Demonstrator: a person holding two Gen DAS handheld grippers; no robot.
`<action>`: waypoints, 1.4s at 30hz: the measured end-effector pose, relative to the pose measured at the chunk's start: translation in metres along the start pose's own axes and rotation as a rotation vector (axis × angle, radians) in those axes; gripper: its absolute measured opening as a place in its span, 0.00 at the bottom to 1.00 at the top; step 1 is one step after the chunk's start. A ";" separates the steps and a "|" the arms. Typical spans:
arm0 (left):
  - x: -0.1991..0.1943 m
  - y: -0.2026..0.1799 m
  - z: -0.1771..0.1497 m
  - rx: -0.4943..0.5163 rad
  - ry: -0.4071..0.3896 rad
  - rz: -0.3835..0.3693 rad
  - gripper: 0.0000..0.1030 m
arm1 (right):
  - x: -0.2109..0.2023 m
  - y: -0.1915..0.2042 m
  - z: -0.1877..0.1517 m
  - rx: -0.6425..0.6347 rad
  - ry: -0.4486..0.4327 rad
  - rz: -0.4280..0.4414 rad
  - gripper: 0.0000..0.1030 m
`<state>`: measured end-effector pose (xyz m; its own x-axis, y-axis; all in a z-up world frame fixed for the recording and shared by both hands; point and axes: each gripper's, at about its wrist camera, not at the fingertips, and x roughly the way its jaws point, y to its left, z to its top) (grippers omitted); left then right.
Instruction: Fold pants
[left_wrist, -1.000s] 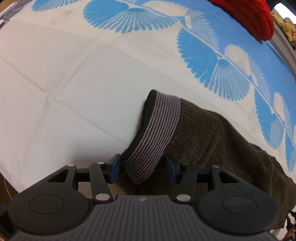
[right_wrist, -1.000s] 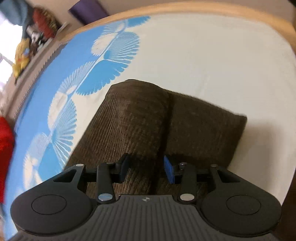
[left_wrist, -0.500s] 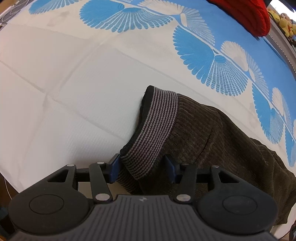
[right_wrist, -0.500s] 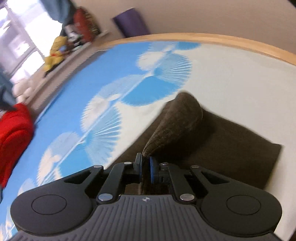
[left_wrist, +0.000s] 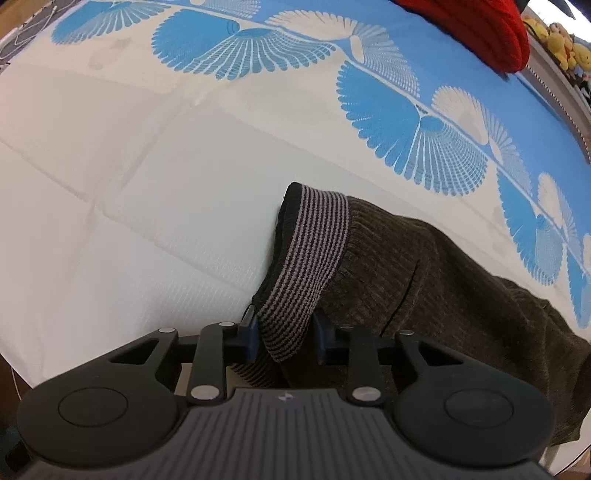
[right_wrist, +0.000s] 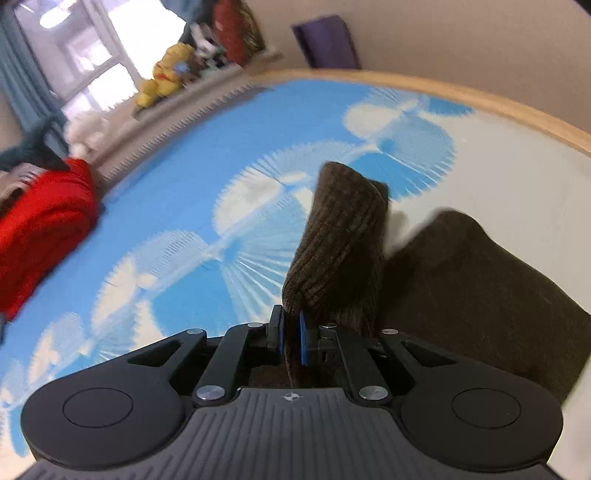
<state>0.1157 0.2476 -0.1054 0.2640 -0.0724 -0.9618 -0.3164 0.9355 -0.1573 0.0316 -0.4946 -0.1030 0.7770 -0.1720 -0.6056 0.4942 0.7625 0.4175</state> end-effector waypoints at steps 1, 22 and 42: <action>0.000 0.000 0.000 -0.004 0.001 -0.001 0.30 | 0.000 0.005 0.000 -0.006 0.005 0.036 0.08; 0.006 -0.006 0.002 0.019 0.022 0.018 0.32 | -0.002 -0.061 -0.005 0.109 0.108 0.020 0.21; 0.009 0.010 0.010 -0.124 0.009 -0.056 0.25 | 0.014 -0.028 0.027 0.164 -0.009 0.055 0.06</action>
<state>0.1243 0.2594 -0.1134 0.2769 -0.1272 -0.9524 -0.4118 0.8799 -0.2372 0.0395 -0.5348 -0.1050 0.8076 -0.1386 -0.5732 0.5073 0.6590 0.5553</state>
